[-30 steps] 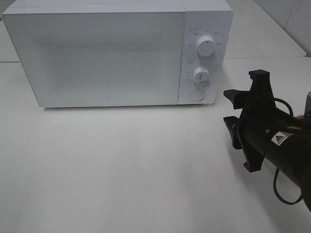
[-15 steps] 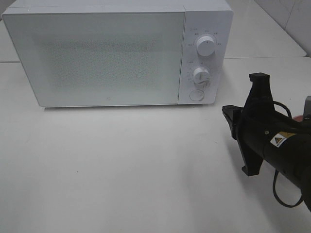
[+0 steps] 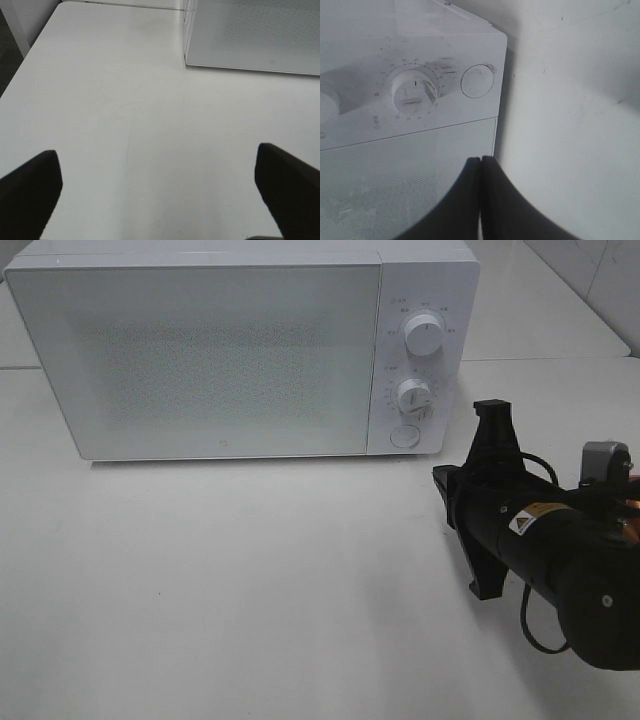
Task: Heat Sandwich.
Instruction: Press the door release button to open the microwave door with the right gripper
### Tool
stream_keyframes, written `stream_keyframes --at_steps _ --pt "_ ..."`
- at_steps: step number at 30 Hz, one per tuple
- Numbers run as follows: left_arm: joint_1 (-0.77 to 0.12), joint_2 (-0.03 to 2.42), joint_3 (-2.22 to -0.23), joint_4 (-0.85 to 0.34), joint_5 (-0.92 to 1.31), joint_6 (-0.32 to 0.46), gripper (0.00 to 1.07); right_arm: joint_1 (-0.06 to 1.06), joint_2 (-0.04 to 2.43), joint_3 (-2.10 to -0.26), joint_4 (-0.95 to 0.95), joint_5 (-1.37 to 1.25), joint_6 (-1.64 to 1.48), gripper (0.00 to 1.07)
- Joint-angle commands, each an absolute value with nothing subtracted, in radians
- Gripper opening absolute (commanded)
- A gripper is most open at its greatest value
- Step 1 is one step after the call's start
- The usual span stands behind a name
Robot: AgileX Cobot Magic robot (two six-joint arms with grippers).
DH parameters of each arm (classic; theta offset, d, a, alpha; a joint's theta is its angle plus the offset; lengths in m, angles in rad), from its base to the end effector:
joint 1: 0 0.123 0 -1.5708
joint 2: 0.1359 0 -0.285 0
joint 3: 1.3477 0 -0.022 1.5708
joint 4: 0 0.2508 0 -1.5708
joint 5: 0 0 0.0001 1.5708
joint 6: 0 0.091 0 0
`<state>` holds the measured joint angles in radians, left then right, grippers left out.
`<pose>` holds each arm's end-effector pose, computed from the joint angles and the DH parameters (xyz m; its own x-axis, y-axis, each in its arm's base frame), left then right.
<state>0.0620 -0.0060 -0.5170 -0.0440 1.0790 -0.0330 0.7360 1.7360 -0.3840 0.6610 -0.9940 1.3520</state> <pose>-0.0083 -0.0041 0.2805 -0.4485 -0.0817 -0.8901 -0.0516 0.9965 -0.0655 0.2192 0.1354 0.1334 -0.1680 0.9856 -0.0211 0.3128 0.0736 0.9470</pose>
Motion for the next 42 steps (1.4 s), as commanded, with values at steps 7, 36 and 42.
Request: stream_keyframes --at_steps 7,36,42 --pt "0.065 -0.025 -0.515 -0.052 1.069 -0.035 1.0 0.709 1.865 -0.5 0.62 -0.975 1.393 0.0" --pt "0.065 -0.025 -0.515 -0.052 1.069 -0.035 1.0 0.546 2.078 -0.799 0.508 -0.872 1.41 0.0" --pt "0.065 -0.025 -0.515 -0.052 1.069 -0.035 1.0 0.507 2.099 -0.833 0.508 -0.864 1.394 0.0"
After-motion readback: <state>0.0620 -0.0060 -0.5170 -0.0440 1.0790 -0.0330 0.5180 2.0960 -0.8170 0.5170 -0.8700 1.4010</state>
